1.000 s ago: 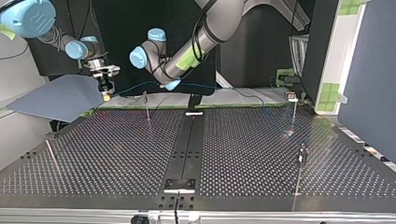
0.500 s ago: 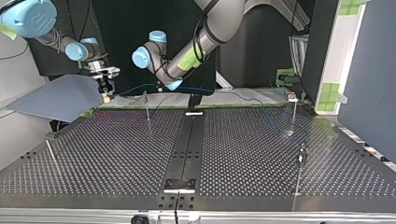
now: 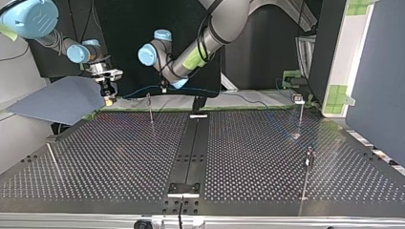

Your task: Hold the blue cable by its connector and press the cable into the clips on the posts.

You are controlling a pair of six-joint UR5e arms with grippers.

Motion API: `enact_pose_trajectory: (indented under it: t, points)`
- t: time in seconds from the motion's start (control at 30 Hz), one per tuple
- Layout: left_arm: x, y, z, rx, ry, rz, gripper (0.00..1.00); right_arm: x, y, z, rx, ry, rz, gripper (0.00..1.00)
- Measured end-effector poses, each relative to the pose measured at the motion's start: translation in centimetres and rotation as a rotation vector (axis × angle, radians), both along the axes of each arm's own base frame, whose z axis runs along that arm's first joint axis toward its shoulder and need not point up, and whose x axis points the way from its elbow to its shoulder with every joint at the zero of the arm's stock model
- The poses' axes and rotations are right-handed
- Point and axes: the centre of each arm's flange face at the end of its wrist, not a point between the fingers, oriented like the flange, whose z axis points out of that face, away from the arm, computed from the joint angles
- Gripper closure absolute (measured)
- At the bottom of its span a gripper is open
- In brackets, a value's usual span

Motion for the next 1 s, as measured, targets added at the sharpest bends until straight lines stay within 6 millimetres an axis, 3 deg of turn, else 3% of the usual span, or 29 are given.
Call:
enact_pose_trajectory:
  t: [0.37,0.57,1.0]
  points:
    - [1.4,-0.8,0.9,-0.077,-0.080,0.016,1.00,0.2,-0.3,0.1,-0.017,-0.011,0.008,0.98]
    - [2.1,-1.1,1.3,-0.118,-0.119,0.024,1.00,0.2,-0.9,-1.1,-0.018,-0.013,0.001,0.98]
    - [2.6,-0.2,0.0,-0.134,-0.132,0.024,1.00,0.1,-1.5,-1.5,-0.015,-0.015,-0.008,0.98]
